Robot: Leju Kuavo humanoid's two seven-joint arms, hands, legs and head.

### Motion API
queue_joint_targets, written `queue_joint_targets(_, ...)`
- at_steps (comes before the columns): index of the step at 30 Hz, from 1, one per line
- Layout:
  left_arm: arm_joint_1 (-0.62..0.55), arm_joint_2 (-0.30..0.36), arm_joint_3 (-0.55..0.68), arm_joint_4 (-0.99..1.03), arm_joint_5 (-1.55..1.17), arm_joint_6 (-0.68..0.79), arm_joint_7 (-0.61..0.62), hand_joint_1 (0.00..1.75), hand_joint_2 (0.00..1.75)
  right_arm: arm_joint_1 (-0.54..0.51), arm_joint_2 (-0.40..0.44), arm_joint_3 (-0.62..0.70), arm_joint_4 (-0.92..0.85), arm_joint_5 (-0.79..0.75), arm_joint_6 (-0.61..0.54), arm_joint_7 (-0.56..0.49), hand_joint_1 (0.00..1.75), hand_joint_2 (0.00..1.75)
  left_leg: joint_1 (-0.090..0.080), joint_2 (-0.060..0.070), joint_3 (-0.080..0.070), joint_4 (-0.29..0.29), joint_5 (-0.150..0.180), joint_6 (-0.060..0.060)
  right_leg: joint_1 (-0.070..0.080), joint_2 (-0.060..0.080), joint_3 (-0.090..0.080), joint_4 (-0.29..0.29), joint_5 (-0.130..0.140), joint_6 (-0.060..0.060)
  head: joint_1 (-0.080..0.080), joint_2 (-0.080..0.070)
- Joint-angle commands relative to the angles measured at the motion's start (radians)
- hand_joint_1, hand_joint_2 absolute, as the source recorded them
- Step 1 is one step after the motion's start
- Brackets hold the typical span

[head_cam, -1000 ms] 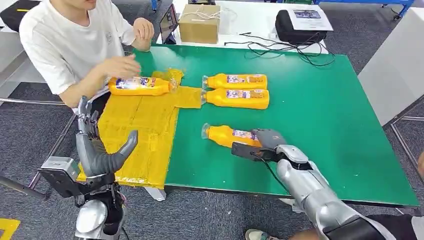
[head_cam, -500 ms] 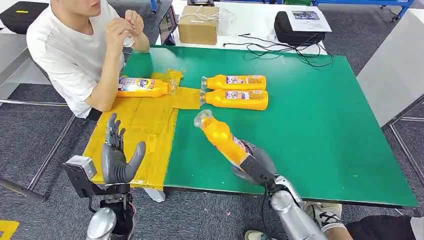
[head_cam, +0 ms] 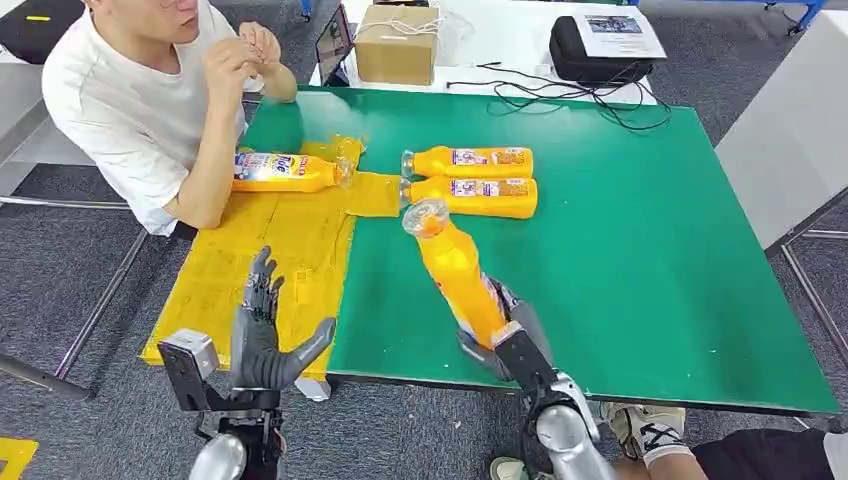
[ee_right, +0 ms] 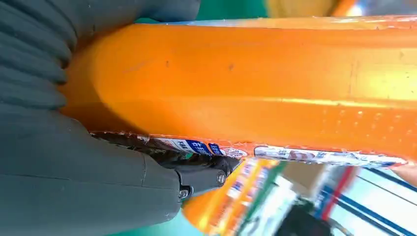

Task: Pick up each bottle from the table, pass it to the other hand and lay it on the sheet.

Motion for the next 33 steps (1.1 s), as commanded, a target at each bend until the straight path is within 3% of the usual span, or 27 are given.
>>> queue_joint_targets(1,-0.001,0.056,-0.129,0.108,0.110,-0.242,0.063,0.00,1.75,-0.027,0.014,0.053,-0.063,-0.008,0.037,-0.020,1.75,1.75,0.000,0.000,0.003,-0.001,-0.001,-0.001,0.000,0.002,0.002,0.000,-0.001,-0.001,0.000,0.000)
queue_joint_targets(2,0.007,0.077,-0.165,0.125,0.152,-0.315,0.092,0.00,1.75,-0.047,0.017,0.075,-0.042,-0.004,0.050,-0.022,1.75,1.75,0.000,0.000,0.002,-0.001,0.000,-0.001,0.000,0.001,0.002,-0.001,0.000,-0.001,0.000,0.000)
queue_joint_targets(4,0.011,0.077,-0.218,0.152,0.058,-0.262,0.000,0.00,1.75,-0.071,0.037,0.118,-0.009,0.000,0.067,-0.029,1.75,1.75,0.000,0.001,0.002,-0.001,-0.001,-0.001,-0.001,0.003,0.002,-0.001,0.000,-0.001,0.000,0.000)
queue_joint_targets(10,-0.003,0.082,-0.218,0.149,0.064,-0.255,0.002,0.00,1.75,-0.067,0.033,0.127,-0.014,0.004,0.058,-0.028,1.75,1.75,0.000,0.000,0.003,-0.001,0.000,-0.001,0.000,0.001,0.003,-0.001,-0.001,-0.001,0.000,0.000)
queue_joint_targets(14,-0.042,0.053,-0.218,0.200,0.070,-0.209,0.039,0.00,1.75,-0.074,0.044,0.233,0.000,0.039,0.092,-0.039,1.75,1.75,0.000,0.001,0.001,-0.001,0.000,-0.001,0.000,0.002,0.002,-0.001,0.000,-0.001,0.000,0.000)
queue_joint_targets(16,-0.058,0.051,-0.212,0.224,0.253,-0.336,0.091,0.00,1.75,-0.100,0.030,0.316,0.032,0.086,0.081,-0.049,1.75,1.75,0.000,0.001,0.002,-0.001,-0.001,-0.001,0.000,0.002,0.002,-0.001,0.000,-0.001,0.000,0.000)
queue_joint_targets(17,-0.056,0.050,-0.212,0.211,0.229,-0.318,0.039,0.00,1.75,-0.104,0.027,0.336,0.041,0.095,0.076,-0.051,1.75,1.75,0.000,0.002,0.002,-0.001,-0.001,-0.001,0.000,0.003,0.002,-0.001,0.000,-0.001,0.000,0.000)
queue_joint_targets(23,-0.076,0.058,-0.248,0.200,0.308,-0.432,0.042,0.00,1.75,-0.129,0.013,0.420,0.164,0.100,0.113,-0.058,1.75,1.75,0.001,0.000,0.002,-0.001,0.000,-0.001,0.000,0.001,0.003,-0.001,0.000,-0.001,0.000,0.000)
queue_joint_targets(33,-0.108,0.001,-0.145,0.222,0.310,-0.275,0.070,0.00,1.75,-0.121,0.063,0.524,0.149,0.120,0.089,-0.056,1.75,1.75,0.001,-0.002,0.004,0.000,-0.002,-0.002,0.001,0.001,0.004,0.000,-0.002,-0.002,0.000,0.000)
